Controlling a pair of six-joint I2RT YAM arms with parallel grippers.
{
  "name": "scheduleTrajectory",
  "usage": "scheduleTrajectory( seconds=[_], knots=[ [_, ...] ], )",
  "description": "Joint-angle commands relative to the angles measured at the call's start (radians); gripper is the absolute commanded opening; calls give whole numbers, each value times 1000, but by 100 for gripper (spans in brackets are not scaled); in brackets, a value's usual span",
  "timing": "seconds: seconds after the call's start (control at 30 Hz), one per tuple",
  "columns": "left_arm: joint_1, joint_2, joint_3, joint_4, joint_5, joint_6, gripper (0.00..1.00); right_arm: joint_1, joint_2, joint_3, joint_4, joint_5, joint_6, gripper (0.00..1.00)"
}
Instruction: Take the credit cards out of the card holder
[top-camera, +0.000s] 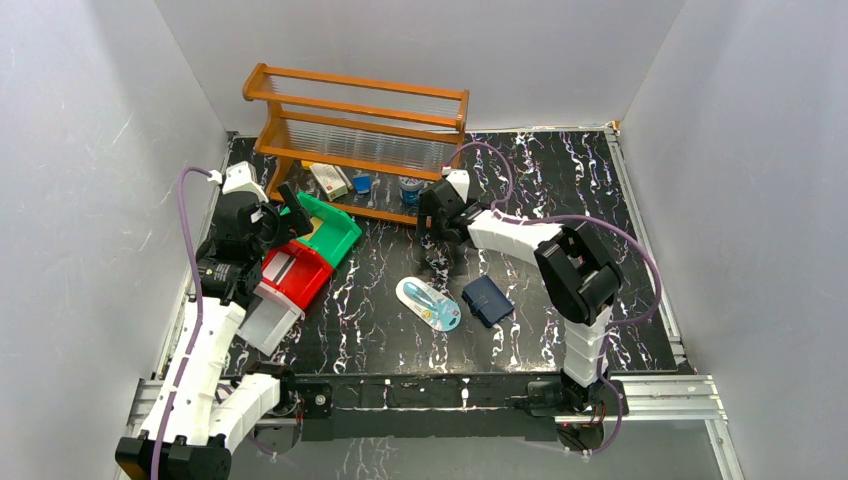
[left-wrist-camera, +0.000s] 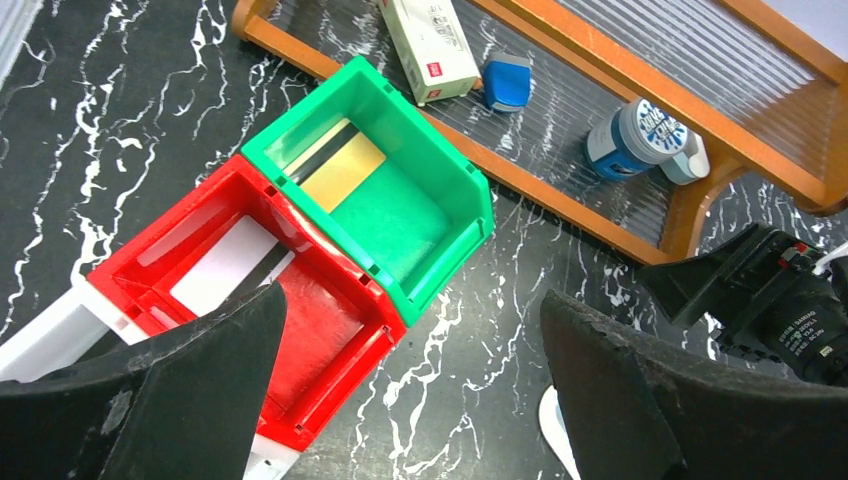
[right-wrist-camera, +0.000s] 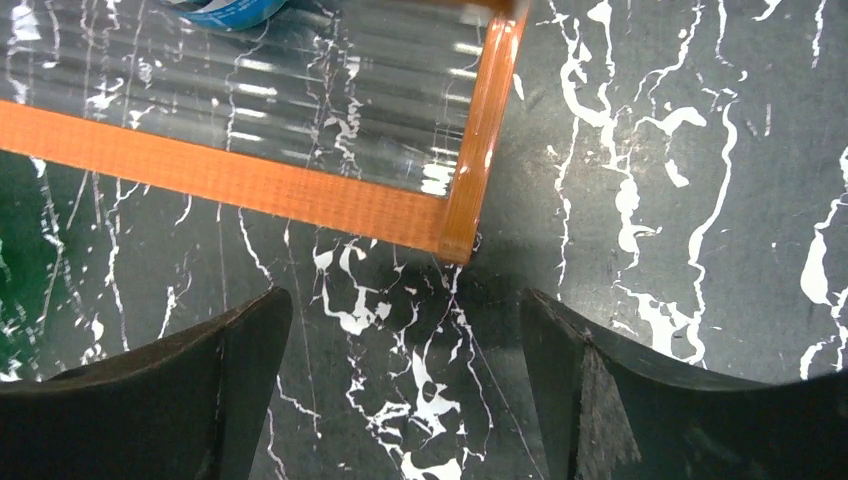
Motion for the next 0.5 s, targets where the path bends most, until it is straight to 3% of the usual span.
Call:
scheduleTrajectory(
  seconds=[0.0,0.47],
  knots=[
    [9,-15,48,-20,-57,45,98,16,58,47,31,88,-56,91],
    [8,-53,18,-36,-72,73,98,-26,217,180,1,278,-174,91]
  ],
)
